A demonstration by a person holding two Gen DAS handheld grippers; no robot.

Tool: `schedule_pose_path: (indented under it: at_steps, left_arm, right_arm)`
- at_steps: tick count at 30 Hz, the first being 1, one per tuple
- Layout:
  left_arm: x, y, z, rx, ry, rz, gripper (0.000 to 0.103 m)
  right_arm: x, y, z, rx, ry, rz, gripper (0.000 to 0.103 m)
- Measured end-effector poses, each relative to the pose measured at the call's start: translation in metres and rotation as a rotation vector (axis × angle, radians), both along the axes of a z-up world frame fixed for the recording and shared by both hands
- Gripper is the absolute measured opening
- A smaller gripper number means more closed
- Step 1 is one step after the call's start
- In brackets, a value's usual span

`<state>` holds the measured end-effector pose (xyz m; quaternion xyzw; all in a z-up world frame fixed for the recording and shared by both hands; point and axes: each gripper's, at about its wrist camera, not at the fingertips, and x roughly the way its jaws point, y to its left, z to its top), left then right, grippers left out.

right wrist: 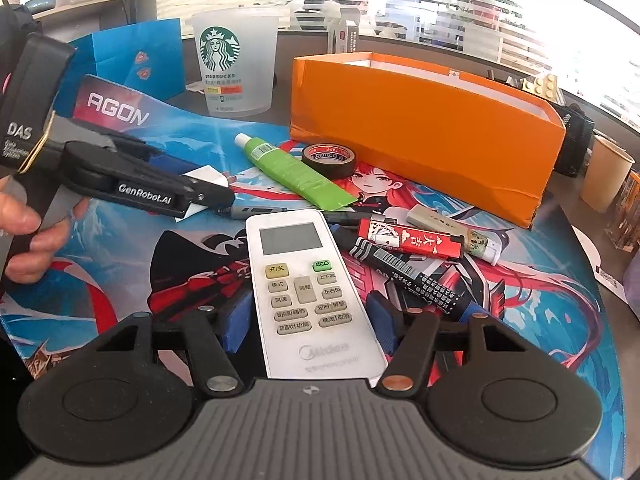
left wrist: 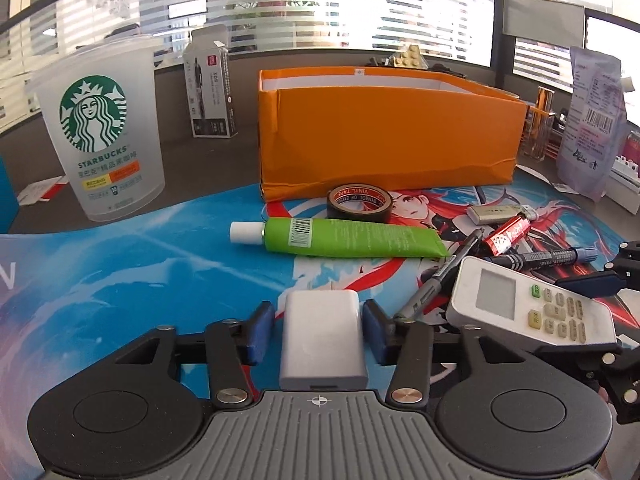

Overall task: Organize rigid objects
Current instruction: 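Lift the charger and remote and carry both over the orange box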

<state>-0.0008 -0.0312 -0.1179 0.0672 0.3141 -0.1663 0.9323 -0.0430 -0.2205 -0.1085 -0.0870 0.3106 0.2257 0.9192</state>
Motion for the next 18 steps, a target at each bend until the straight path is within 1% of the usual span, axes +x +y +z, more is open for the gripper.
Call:
schedule_pose_path:
  at_steps: [2,6,11,13,16,18]
  left_arm:
    - [-0.003,-0.001,0.000,-0.001,-0.007,0.011,0.037]
    - [-0.004,0.001,0.001,-0.026,0.001,0.030,0.036]
    - [-0.001,0.006,0.005,-0.065,0.043,0.043,0.036]
    - [0.000,0.008,0.006,-0.075,0.047,0.048,0.036]
    - [0.000,0.010,0.010,-0.084,0.039,0.051,0.036]
    - [0.000,0.012,0.014,-0.095,0.037,0.055,0.036]
  right_arm:
    - [-0.003,0.002,0.000,-0.009,-0.010,-0.001,0.053]
    - [-0.007,0.006,0.000,-0.029,-0.030,0.001,0.052]
    - [-0.007,0.002,0.004,-0.023,-0.038,-0.008,0.052]
    - [-0.007,0.001,0.007,-0.017,-0.046,-0.011,0.052]
    - [-0.005,-0.003,0.010,0.006,-0.035,-0.016,0.052]
    - [-0.001,-0.008,0.010,0.057,-0.001,-0.025,0.052]
